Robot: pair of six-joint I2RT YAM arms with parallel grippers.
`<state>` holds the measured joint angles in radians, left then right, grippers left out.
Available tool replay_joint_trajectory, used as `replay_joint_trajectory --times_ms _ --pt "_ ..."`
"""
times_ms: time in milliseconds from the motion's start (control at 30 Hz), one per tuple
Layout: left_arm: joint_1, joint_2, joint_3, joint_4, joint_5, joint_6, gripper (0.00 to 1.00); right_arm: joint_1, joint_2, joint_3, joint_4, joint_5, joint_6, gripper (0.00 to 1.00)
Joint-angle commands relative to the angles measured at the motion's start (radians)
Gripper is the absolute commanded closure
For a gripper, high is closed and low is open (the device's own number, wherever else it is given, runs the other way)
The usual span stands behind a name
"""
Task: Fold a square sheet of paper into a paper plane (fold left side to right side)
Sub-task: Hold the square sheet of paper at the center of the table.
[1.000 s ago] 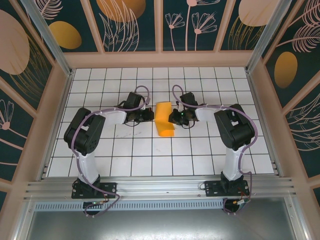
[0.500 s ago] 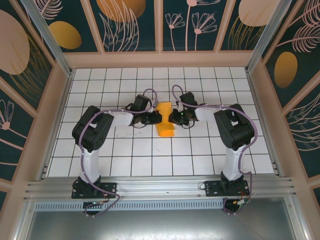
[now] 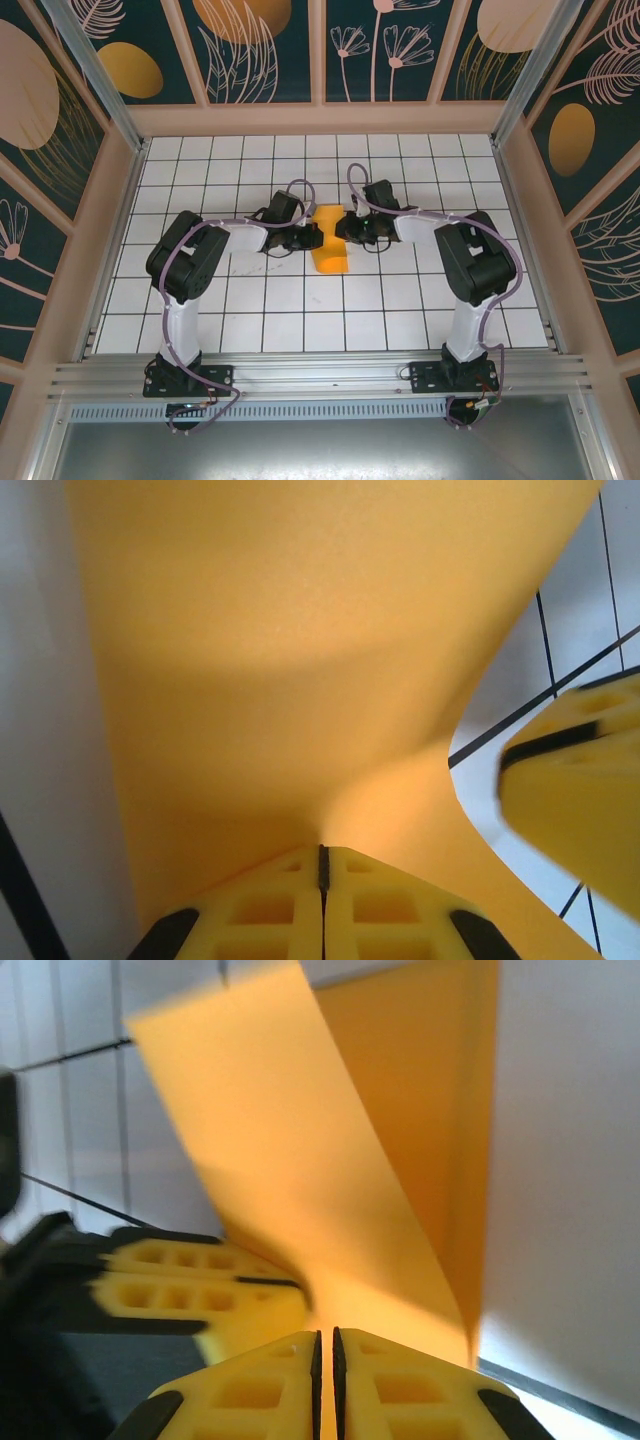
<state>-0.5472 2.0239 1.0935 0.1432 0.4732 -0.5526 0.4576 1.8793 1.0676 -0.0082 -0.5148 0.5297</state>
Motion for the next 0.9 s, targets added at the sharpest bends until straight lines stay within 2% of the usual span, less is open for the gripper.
replay_joint_trajectory --times_ms 0,367,667,867 --pt "-0.01 0.043 -0.01 -0.046 -0.039 0.017 0.92 -0.004 0.019 0.051 0.066 -0.057 -0.006 0.86" --pt "-0.015 0.037 -0.004 -0.047 -0.039 0.03 0.92 -0.004 0.209 0.226 0.024 -0.032 -0.014 0.86" --pt "-0.016 -0.065 -0.003 -0.024 0.008 0.043 0.82 -0.002 0.28 0.262 -0.129 0.049 -0.028 0.86" --pt "-0.019 -0.08 0.002 -0.031 0.035 0.048 0.79 -0.001 0.288 0.244 -0.142 0.06 -0.025 0.87"
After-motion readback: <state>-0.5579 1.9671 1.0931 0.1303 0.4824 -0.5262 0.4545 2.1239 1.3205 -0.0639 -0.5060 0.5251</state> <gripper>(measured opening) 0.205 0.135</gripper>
